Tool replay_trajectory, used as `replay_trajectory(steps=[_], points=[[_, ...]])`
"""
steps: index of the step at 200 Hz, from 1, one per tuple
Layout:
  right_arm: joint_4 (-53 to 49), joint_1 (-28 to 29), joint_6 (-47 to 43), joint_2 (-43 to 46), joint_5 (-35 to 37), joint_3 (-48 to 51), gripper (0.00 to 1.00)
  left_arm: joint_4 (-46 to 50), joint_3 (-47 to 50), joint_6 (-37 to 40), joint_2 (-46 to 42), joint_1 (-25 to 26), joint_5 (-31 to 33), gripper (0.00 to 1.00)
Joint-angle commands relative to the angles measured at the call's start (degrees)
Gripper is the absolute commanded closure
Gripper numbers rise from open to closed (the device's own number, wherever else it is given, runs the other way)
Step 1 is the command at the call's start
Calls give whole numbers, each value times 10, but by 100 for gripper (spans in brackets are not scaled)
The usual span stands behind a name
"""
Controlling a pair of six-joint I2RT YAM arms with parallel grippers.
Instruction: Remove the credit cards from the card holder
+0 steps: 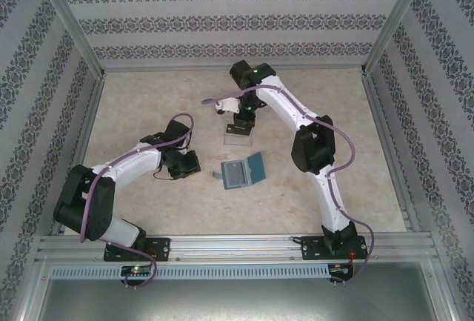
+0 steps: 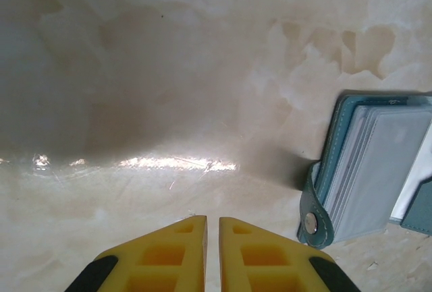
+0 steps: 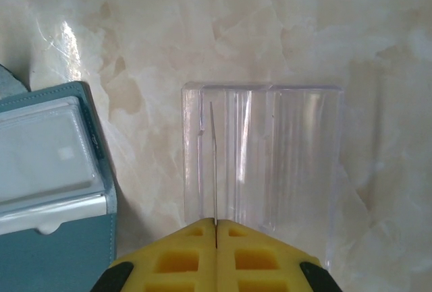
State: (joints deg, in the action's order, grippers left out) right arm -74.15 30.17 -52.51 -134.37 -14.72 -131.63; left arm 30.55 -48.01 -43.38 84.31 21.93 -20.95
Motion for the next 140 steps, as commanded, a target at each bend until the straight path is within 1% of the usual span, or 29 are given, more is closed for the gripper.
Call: replay_trajectory(steps=[1,40,84,140], points=[[-26,6,-19,-17,18,-24,100,-12,12,-8,-9,-10,-7,88],[-43,7,-32,-36,18,-30,100,-12,12,-6,-9,-12,-8,87],[-66,7,-57,-44,-4,-16,100,-10,11,-5,-8,-13,-8,88],[-68,6,-71,-59,-19,-12,100,-11,12,-8,-8,-13,-8,88]])
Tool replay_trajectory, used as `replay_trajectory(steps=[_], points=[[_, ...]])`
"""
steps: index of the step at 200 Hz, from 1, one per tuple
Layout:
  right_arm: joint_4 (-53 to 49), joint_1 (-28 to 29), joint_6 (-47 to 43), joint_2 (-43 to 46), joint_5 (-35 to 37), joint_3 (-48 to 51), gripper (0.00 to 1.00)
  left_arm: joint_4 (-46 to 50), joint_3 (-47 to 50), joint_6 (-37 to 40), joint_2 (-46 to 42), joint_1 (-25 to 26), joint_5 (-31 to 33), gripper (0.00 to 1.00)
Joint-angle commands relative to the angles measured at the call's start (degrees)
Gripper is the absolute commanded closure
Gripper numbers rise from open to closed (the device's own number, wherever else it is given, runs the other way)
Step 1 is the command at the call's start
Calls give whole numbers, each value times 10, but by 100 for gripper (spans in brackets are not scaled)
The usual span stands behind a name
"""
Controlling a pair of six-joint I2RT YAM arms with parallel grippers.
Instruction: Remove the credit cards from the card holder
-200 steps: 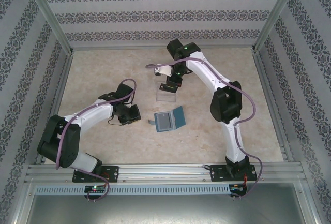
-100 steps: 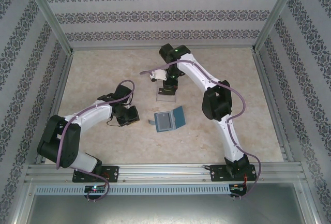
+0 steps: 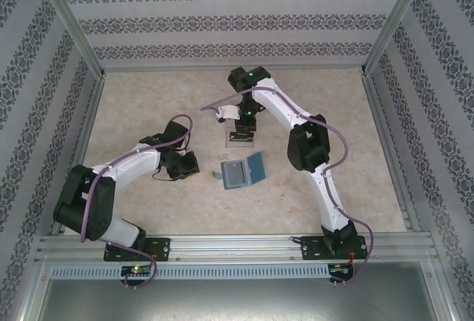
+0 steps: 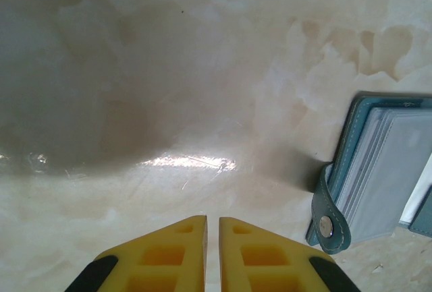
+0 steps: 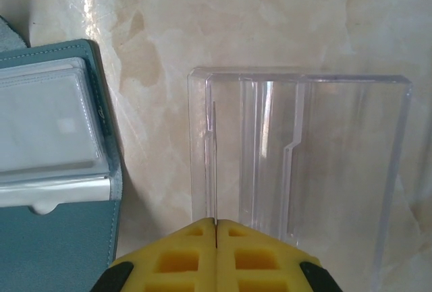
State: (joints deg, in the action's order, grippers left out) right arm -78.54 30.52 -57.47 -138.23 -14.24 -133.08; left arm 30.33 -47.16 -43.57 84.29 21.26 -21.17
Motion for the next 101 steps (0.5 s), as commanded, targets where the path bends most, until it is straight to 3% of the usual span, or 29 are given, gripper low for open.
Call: replay_trajectory(steps=[1,47,101], points=[[-24,2,-21,-21,-24,2,100,-9,3,-5,-8,-7,-6,88],[-34,6,-21,-43,-44,-11,100,-7,2,-3,-5,-8,-5,88],[-34,4,-9,-47,-39,-25,84,-11,-1,1,3,-8,-11,88]])
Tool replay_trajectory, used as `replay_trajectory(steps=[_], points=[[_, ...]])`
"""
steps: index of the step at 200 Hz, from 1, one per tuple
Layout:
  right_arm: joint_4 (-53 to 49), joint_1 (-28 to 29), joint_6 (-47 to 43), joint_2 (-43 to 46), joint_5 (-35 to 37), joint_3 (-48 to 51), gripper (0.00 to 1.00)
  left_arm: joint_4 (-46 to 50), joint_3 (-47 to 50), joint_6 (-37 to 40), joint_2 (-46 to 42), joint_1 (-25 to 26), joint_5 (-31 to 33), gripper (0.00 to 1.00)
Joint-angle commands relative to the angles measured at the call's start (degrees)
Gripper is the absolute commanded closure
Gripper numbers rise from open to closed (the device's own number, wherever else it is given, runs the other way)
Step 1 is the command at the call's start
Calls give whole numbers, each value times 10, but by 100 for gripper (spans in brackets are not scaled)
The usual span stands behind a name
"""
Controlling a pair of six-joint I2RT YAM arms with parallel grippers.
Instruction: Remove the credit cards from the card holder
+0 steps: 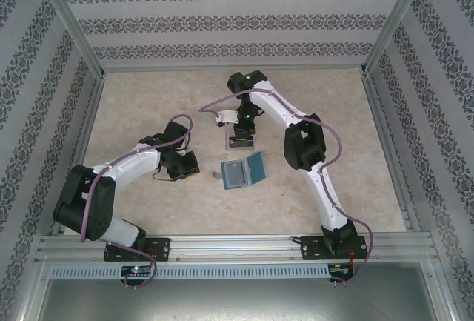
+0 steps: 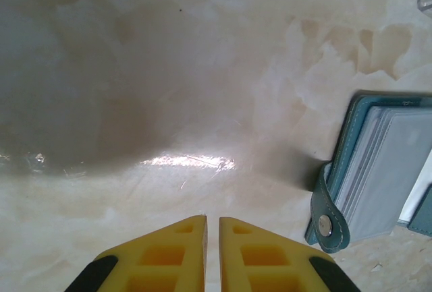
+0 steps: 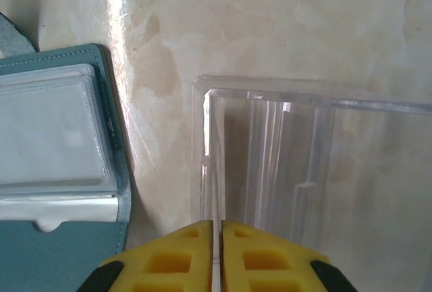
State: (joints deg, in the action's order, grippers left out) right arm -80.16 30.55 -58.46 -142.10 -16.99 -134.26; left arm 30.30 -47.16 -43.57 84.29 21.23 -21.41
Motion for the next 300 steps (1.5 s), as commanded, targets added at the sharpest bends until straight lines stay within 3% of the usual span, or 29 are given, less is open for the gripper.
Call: replay_trajectory(steps=[1,34,82,224,254,300], points=[[-17,3,1,-8,-12,-14,84,-10,-2,1,3,-8,-9,88],[-7,0,4,13,-9,-16,76,-6,-11,5,8,-9,-10,88],[0,-2,10,36,-1,-37,72,-2,-20,10,10,-10,-12,87],[59,7,34,45,46,1,79,-25,-15,11,20,-10,-34,88],[115,7,107,77,51,44,80,-24,-28,17,22,-9,-41,89],[240,0,340,153,49,159,75,-28,-58,25,30,-1,-57,89]])
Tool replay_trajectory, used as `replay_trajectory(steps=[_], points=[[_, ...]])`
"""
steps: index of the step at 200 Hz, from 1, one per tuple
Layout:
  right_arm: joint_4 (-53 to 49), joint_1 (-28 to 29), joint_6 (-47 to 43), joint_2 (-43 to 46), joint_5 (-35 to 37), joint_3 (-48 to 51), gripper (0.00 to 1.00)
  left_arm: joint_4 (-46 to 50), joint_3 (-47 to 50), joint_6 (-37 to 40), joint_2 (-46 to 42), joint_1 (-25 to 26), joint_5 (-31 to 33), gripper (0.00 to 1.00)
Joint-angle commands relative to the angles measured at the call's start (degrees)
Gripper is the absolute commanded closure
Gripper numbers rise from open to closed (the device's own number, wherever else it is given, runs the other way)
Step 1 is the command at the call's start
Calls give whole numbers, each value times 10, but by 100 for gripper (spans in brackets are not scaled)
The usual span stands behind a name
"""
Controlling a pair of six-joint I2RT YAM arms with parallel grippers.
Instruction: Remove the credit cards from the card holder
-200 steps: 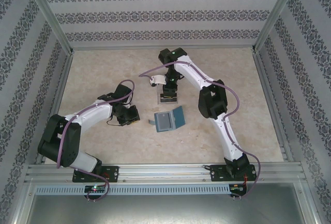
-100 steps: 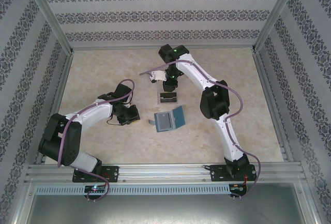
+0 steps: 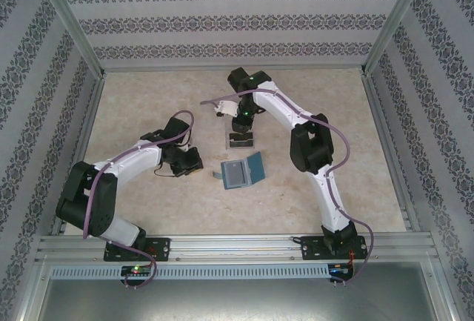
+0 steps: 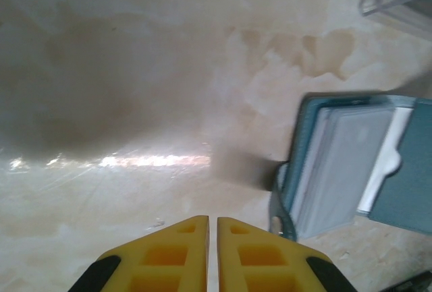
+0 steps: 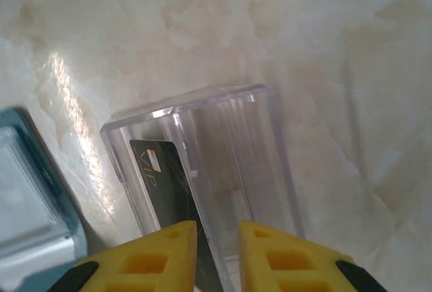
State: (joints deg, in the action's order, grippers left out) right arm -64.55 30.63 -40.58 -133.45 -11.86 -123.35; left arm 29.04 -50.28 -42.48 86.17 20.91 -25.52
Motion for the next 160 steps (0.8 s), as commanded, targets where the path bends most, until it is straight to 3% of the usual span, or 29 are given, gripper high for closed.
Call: replay_trajectory(steps=[1,41,83,160], points=[[87,-1,168,69,-3,53,75,-16,-27,15,11,4,-17,89],[231,0,383,181,-21,227,75,-35,-47,15,37,19,-30,89],[303,1,567,256,-76,349,79,-44,-78,19,77,51,-44,89],[316,14,680,323,-115,468,77,-43,-96,15,123,95,-50,92]])
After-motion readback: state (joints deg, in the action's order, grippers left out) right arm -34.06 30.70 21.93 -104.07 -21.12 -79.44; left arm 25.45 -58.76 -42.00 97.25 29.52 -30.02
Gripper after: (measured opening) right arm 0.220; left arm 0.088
